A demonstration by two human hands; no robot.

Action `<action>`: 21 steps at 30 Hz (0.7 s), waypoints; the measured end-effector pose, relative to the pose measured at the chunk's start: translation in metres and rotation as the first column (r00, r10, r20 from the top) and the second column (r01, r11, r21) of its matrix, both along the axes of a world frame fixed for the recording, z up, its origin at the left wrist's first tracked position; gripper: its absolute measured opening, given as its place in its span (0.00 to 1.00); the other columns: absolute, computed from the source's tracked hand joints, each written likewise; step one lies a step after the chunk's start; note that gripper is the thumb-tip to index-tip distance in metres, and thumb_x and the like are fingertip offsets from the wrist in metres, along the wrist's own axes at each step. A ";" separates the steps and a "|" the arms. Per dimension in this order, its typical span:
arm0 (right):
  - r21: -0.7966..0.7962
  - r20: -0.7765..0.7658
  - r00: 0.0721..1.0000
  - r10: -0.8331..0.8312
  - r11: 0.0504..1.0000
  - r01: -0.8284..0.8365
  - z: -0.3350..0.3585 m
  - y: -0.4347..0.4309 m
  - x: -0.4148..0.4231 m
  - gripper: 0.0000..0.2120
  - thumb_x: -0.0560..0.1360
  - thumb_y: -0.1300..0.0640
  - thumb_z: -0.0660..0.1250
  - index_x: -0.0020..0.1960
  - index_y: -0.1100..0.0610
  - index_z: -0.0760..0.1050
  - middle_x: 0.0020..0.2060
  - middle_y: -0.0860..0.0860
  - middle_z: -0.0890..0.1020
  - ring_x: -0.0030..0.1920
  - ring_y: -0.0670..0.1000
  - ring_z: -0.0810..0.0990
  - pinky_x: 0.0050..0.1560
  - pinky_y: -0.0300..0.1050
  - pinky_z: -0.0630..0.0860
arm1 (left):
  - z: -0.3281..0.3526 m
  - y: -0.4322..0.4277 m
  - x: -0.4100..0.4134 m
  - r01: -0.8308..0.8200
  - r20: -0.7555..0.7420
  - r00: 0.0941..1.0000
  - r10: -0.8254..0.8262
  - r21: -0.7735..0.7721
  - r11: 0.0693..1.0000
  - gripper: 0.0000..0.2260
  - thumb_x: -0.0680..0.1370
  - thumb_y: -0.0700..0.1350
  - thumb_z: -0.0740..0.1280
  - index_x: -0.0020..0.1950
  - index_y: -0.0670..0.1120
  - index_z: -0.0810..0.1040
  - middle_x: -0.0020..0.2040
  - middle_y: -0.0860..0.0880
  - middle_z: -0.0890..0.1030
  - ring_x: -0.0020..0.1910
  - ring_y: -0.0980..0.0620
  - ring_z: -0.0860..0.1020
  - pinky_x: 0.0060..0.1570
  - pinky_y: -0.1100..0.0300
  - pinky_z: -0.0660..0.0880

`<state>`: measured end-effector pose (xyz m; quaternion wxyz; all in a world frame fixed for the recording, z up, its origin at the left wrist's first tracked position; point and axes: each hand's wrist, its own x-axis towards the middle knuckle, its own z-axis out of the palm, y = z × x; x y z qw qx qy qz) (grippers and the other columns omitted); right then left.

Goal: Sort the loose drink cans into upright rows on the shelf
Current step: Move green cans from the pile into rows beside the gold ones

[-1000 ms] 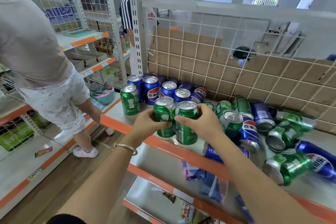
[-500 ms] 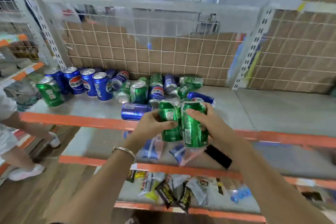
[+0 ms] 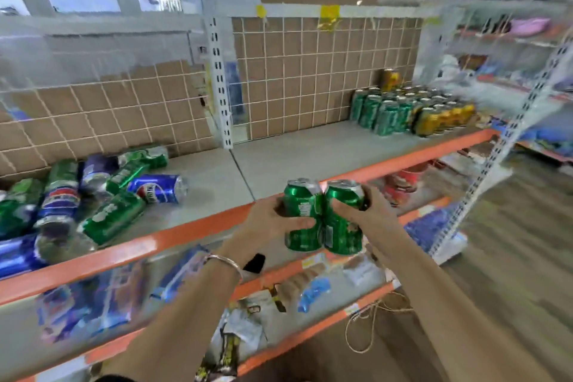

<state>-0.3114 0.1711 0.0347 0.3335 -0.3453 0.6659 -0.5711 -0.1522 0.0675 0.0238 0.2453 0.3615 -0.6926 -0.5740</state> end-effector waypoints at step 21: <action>0.068 -0.100 0.957 -0.274 0.957 0.281 -0.010 -0.105 -0.312 0.29 0.65 0.57 0.78 0.62 0.56 0.70 0.55 0.51 0.78 0.54 0.52 0.77 0.47 0.44 0.74 | -0.012 -0.114 -0.333 0.107 -0.015 0.994 -0.109 -0.114 0.988 0.20 0.63 0.43 0.79 0.50 0.55 0.77 0.44 0.59 0.81 0.45 0.59 0.80 0.44 0.69 0.75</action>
